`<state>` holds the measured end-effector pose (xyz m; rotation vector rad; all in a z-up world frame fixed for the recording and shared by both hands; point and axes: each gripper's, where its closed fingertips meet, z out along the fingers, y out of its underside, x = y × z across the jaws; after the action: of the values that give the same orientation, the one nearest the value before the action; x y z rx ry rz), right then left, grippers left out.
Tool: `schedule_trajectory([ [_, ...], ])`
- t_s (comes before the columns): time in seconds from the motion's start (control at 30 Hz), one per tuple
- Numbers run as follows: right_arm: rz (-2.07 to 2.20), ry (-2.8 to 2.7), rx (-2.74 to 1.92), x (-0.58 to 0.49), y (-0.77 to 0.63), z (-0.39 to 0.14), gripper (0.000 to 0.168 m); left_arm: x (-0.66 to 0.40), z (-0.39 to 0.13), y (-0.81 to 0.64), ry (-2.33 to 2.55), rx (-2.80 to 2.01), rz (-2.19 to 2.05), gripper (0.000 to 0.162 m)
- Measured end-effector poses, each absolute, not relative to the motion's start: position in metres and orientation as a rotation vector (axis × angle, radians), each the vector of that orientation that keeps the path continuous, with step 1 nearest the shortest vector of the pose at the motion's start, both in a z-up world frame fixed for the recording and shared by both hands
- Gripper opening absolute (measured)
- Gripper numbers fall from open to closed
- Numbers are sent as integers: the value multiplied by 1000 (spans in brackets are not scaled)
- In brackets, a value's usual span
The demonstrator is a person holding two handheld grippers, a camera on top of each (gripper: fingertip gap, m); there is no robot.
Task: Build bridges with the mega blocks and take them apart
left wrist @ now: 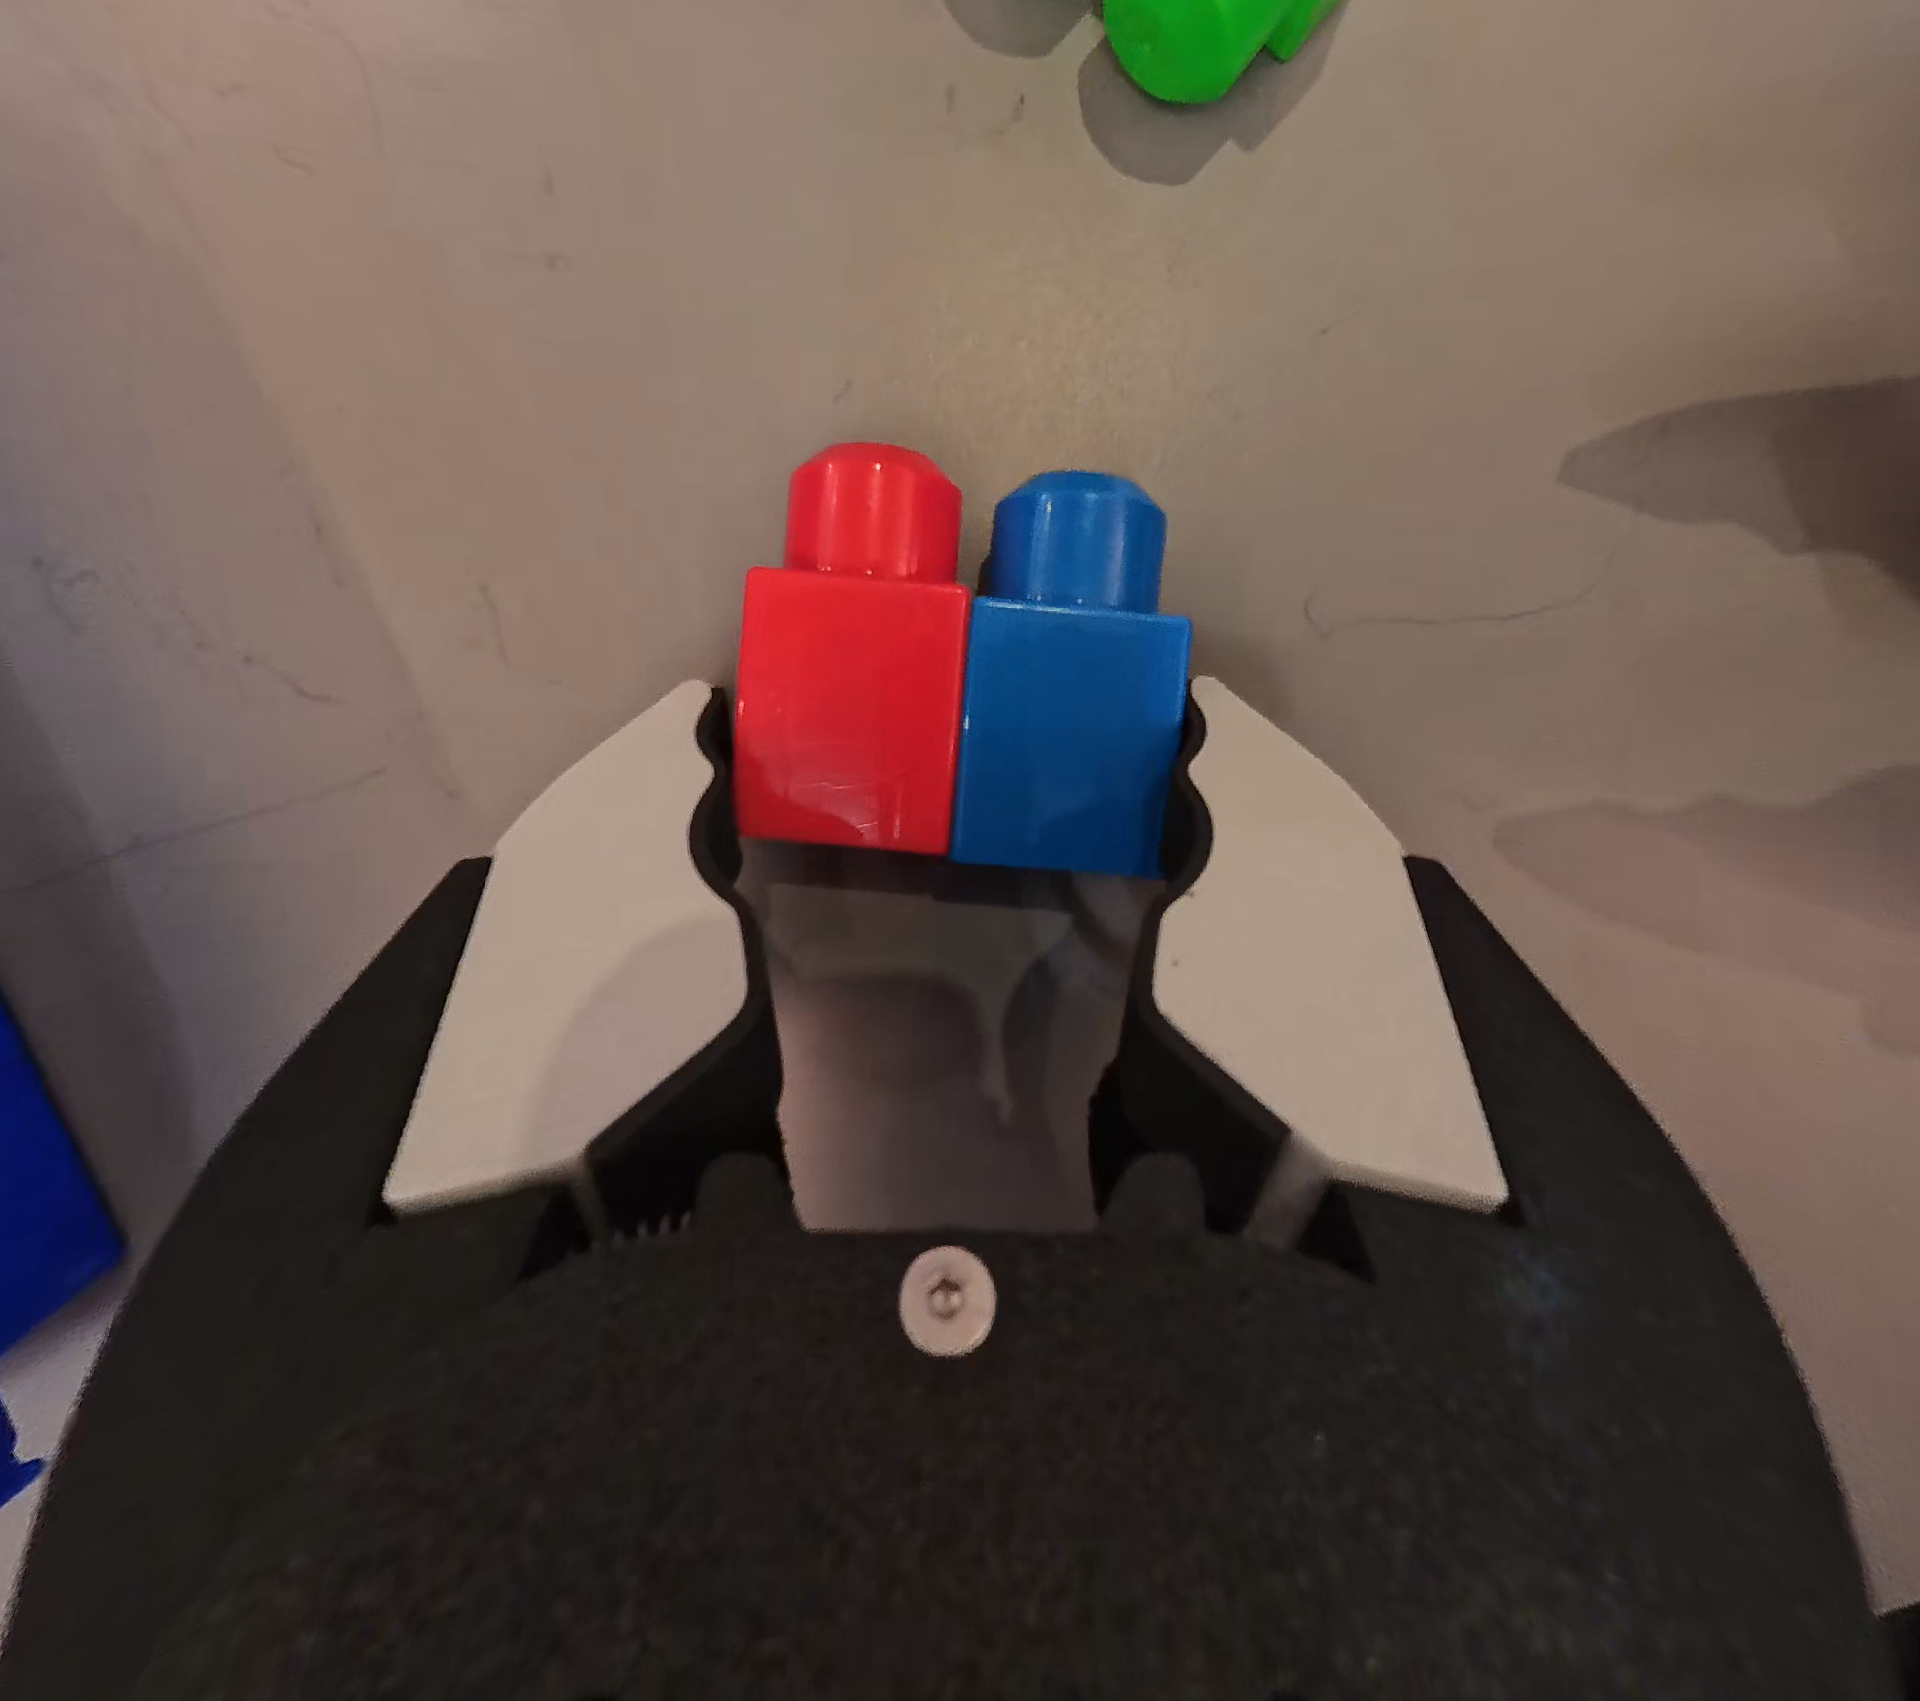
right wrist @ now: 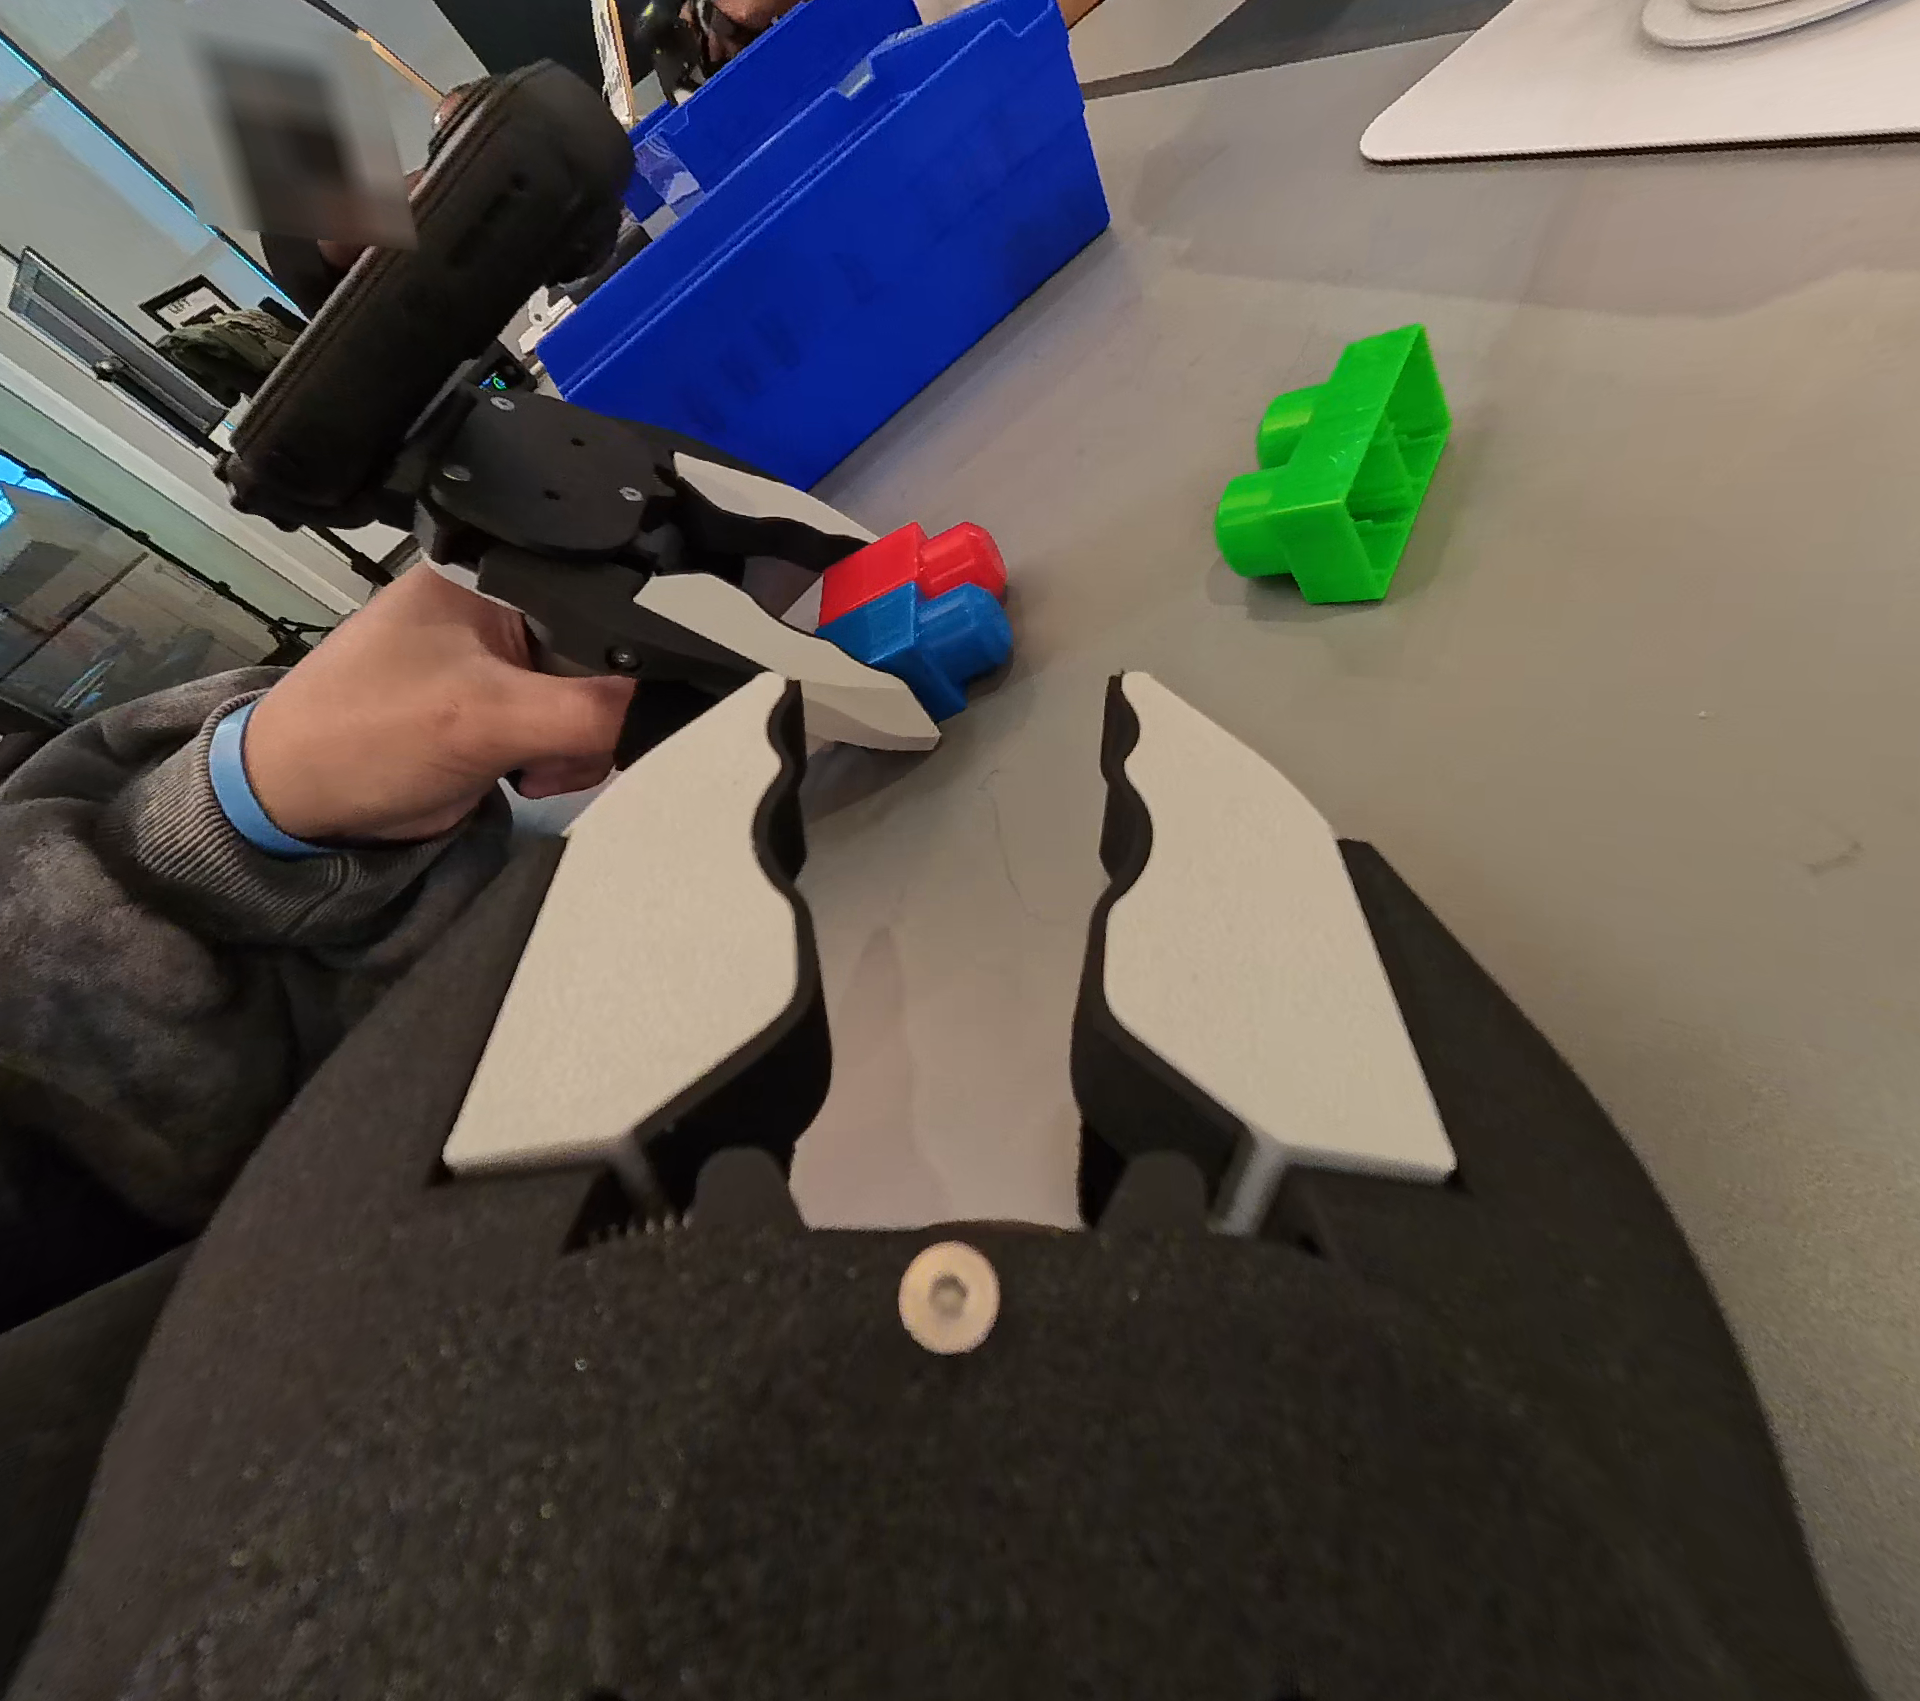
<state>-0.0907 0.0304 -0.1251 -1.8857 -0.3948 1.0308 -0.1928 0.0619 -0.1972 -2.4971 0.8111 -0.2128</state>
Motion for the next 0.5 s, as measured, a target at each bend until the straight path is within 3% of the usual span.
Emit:
schedule_trajectory([
  [0.5, 1022, -391, -1893, -90, 31, -127, 55, -203, -178, 72, 922, -2338, -334, 77],
])
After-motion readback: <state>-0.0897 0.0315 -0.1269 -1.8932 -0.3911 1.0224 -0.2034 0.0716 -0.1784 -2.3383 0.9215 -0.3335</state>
